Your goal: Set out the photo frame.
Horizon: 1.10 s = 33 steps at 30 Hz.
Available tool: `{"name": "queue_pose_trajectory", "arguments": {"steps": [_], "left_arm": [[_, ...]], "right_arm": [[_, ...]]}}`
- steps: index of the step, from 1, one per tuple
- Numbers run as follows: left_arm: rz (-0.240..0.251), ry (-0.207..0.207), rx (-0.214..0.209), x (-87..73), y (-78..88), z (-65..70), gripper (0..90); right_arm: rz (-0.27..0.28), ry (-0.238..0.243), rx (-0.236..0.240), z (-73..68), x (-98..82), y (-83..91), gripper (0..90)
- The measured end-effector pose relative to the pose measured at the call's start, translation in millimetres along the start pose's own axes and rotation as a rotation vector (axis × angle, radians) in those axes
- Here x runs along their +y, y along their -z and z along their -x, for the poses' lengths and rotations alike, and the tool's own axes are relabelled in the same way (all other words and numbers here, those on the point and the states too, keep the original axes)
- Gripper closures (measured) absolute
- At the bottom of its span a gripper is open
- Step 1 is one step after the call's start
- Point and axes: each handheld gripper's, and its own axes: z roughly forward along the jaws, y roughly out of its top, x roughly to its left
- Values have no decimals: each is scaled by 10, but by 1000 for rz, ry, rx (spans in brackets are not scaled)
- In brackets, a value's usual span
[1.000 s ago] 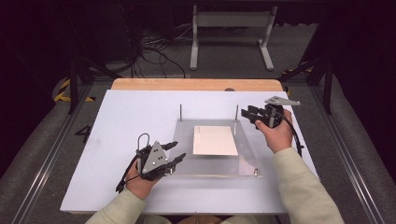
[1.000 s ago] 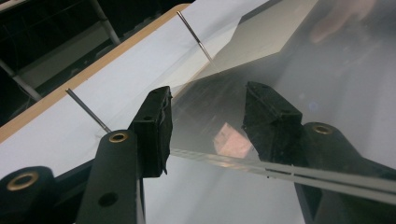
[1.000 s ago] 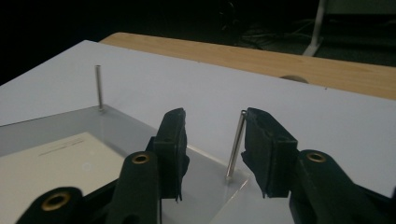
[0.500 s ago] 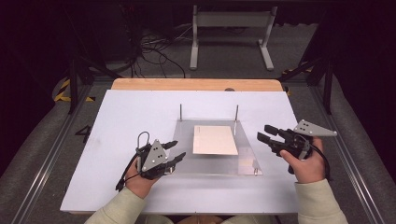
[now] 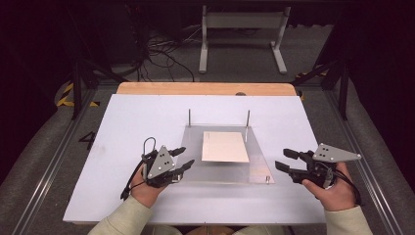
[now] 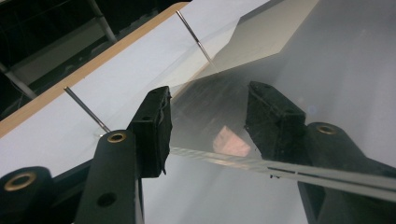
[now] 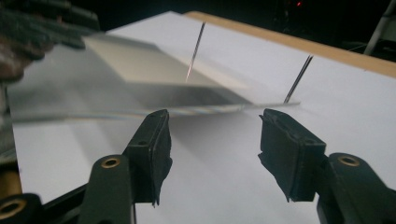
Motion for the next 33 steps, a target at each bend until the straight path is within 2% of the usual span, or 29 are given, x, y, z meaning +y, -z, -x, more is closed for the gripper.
{"name": "queue_pose_trajectory", "arguments": {"steps": [4, 6, 10, 15, 17, 20, 24, 28, 33], "left_arm": [[-1, -2, -1, 1, 2, -5, 495], [-1, -1, -1, -1, 2, -6, 494], [-1, 3, -4, -1, 4, -10, 490], [0, 7, -7, -2, 2, -16, 484], [1, 10, -8, -4, 1, -16, 481], [1, 13, -9, -4, 0, -17, 478], [1, 13, -10, -4, 0, -16, 476], [3, 15, -12, -5, -2, -17, 474], [7, 24, -17, -2, -2, -23, 474]], "right_arm": [[-49, 51, 17, -33, -64, -59, 428], [-57, 67, 11, -50, -67, -81, 415], [-62, 102, 38, -103, -64, -142, 408], [-14, 147, 37, -182, -45, -243, 310], [2, 186, 30, -220, -32, -280, 300], [26, 220, 46, -287, -8, -336, 301], [46, 265, 47, -353, 24, -405, 331], [66, 267, 44, -361, 29, -457, 341], [70, 293, 51, -371, 42, -485, 492]]}}
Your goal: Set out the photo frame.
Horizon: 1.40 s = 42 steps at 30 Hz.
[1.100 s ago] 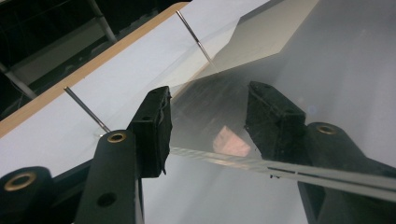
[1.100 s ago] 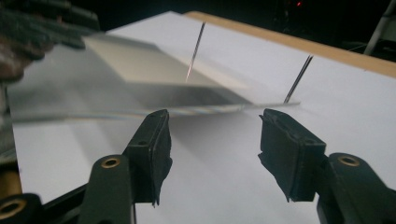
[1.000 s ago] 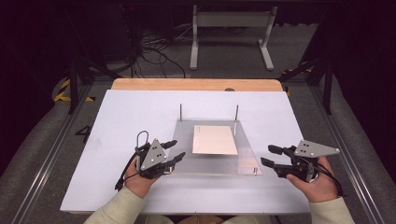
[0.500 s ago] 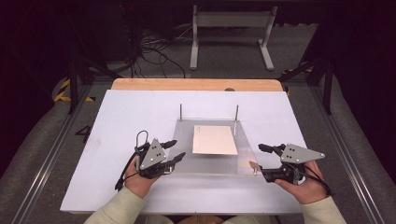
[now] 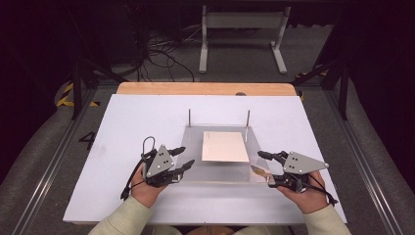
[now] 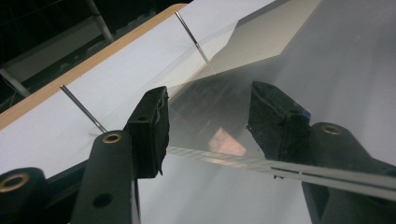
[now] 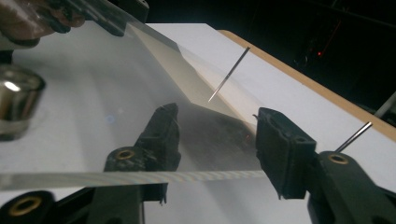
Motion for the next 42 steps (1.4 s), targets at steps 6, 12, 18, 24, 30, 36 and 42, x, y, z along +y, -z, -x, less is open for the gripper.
{"name": "queue_pose_trajectory", "arguments": {"steps": [6, 12, 18, 24, 30, 36, 42], "left_arm": [[18, 21, -1, 46, 29, -11, 479], [41, 33, 1, 119, 124, -10, 485], [79, 27, 15, 200, 232, -11, 496], [124, 32, 32, 298, 336, -11, 516], [163, 33, 54, 439, 422, -14, 548], [179, 21, 89, 547, 474, 1, 572], [204, 9, 108, 636, 569, 24, 590]], "right_arm": [[24, -17, -1, 10, 51, 15, 526], [18, -36, 4, -11, 175, 72, 550], [45, -24, -5, -66, 310, 161, 587], [85, -21, -41, -127, 439, 239, 608], [137, 10, -114, -131, 567, 296, 620], [138, 76, -203, -172, 702, 327, 633], [154, 65, -221, -201, 812, 380, 634]]}}
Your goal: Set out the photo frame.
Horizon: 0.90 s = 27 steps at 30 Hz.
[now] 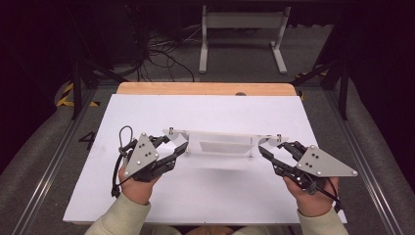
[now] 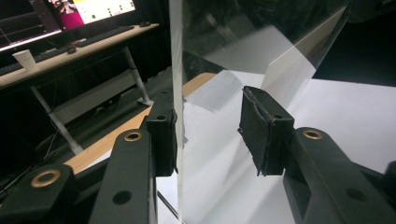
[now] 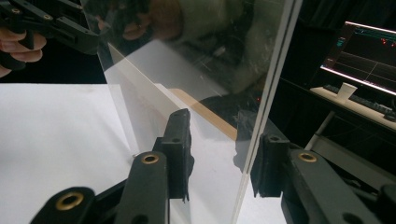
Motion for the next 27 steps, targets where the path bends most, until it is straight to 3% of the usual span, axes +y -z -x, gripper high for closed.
{"name": "queue_pose_trajectory", "arguments": {"steps": [7, 11, 14, 16, 23, 24, 27], "left_arm": [[-11, 28, -16, 94, 92, 29, 592], [-44, 51, -41, 164, 165, 40, 594], [-85, 100, -88, 208, 235, 44, 601], [-100, 110, -101, 232, 272, 54, 604], [-114, 127, -121, 283, 319, 85, 618], [-118, 122, -124, 281, 311, 92, 626], [-113, 106, -125, 283, 299, 107, 644]], "right_arm": [[-10, -27, 13, -29, 91, 64, 634], [-18, -50, 32, -57, 153, 122, 637], [-20, -92, 63, -84, 229, 188, 642], [-16, -105, 77, -100, 267, 221, 645], [-6, -157, 103, -78, 304, 263, 638], [-18, -178, 104, -53, 284, 247, 624], [-16, -181, 90, -23, 245, 215, 595]]}}
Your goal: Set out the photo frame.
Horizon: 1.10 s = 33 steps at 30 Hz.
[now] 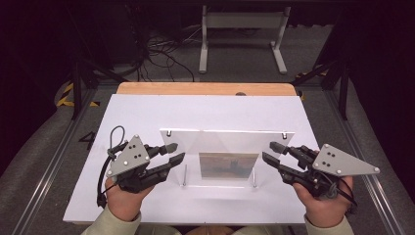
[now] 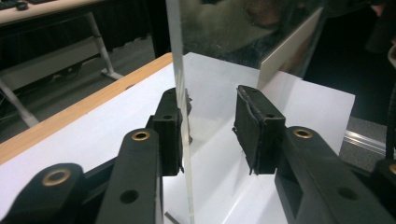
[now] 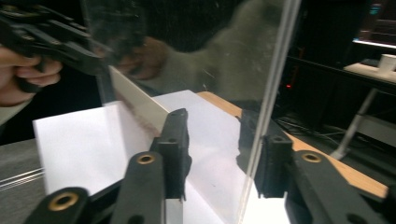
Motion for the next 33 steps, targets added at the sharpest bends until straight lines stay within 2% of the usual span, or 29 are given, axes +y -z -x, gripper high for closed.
{"name": "queue_pose_trajectory", "arguments": {"steps": [2, 7, 9, 13, 17, 22, 28, 33], "left_arm": [[8, -13, 14, -4, -19, 7, 640], [36, -5, 9, -34, -48, -26, 623], [43, -21, 18, -41, -55, -27, 581], [58, -5, 23, -72, -67, -76, 506], [64, 21, 25, -113, -81, -130, 451], [47, 9, 42, -134, -125, -130, 425], [23, 47, 43, -204, -179, -234, 423], [-1, 57, 48, -250, -215, -294, 422]], "right_arm": [[5, -8, -6, 31, -27, -17, 588], [27, 12, -18, 38, -52, -49, 575], [38, 20, -23, 55, -67, -66, 567], [43, 31, -43, 90, -110, -116, 552], [7, 35, -66, 133, -172, -184, 542], [-23, 37, -74, 207, -254, -260, 539], [-76, 31, -82, 278, -381, -385, 507], [-105, 18, -88, 309, -442, -434, 509]]}}
